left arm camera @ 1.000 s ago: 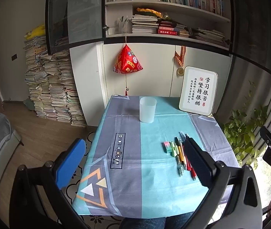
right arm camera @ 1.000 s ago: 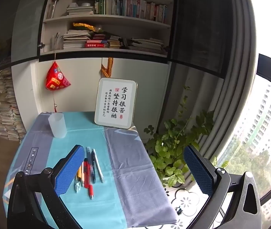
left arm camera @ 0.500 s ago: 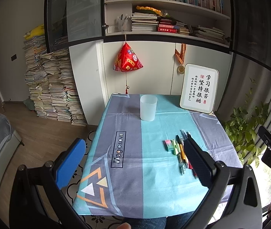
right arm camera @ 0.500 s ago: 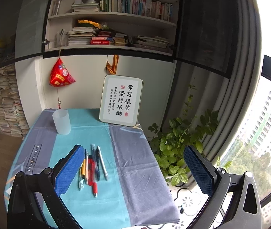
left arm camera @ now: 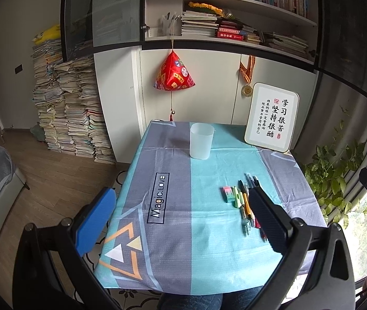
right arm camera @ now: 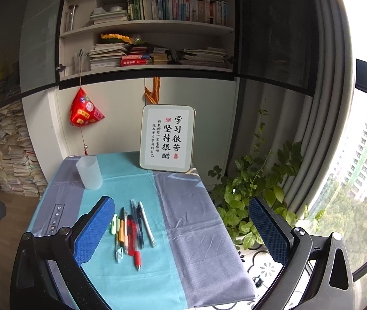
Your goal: Organize stationery
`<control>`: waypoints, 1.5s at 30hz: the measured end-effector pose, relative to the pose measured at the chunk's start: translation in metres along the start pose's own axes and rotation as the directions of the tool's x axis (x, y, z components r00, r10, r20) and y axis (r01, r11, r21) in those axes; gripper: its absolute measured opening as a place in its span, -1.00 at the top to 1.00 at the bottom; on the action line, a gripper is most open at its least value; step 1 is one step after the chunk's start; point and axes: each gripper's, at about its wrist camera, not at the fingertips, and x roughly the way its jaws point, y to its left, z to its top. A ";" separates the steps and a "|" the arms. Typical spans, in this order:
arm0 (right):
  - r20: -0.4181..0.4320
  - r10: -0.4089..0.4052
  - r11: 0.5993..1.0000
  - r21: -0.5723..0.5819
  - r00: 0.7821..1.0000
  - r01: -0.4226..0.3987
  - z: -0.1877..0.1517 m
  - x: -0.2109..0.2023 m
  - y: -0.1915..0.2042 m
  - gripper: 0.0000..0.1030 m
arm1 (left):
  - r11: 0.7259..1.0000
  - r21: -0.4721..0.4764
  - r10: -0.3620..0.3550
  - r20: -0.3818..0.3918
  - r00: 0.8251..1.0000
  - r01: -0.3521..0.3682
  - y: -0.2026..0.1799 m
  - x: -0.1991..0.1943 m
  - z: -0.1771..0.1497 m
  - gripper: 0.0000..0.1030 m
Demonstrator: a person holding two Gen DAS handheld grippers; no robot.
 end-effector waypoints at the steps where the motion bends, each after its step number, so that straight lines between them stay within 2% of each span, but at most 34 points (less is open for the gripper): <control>1: 0.000 -0.003 1.000 0.003 1.000 0.003 0.000 0.001 -0.001 -1.00 | 1.000 0.002 0.002 0.003 1.000 -0.002 -0.001 -0.001 0.000 -0.98; 14: 0.003 -0.039 0.995 -0.090 0.999 0.039 -0.008 0.003 0.013 -1.00 | 1.000 0.011 -0.005 0.006 1.000 0.005 -0.002 -0.001 0.000 -0.98; 35: -0.021 0.001 0.995 -0.097 1.000 -0.003 -0.012 0.011 0.013 -1.00 | 1.000 0.011 -0.006 0.016 1.000 0.006 -0.004 0.004 -0.003 -0.98; 39: -0.059 0.006 0.992 -0.123 0.998 -0.014 -0.018 0.028 0.013 -1.00 | 1.000 0.021 -0.007 -0.026 1.000 0.007 -0.010 0.027 -0.010 -0.98; 45: -0.151 0.035 0.990 -0.132 0.988 -0.056 -0.040 0.072 0.011 -1.00 | 0.997 0.071 0.016 -0.133 0.991 -0.007 -0.019 0.081 -0.032 -0.98</control>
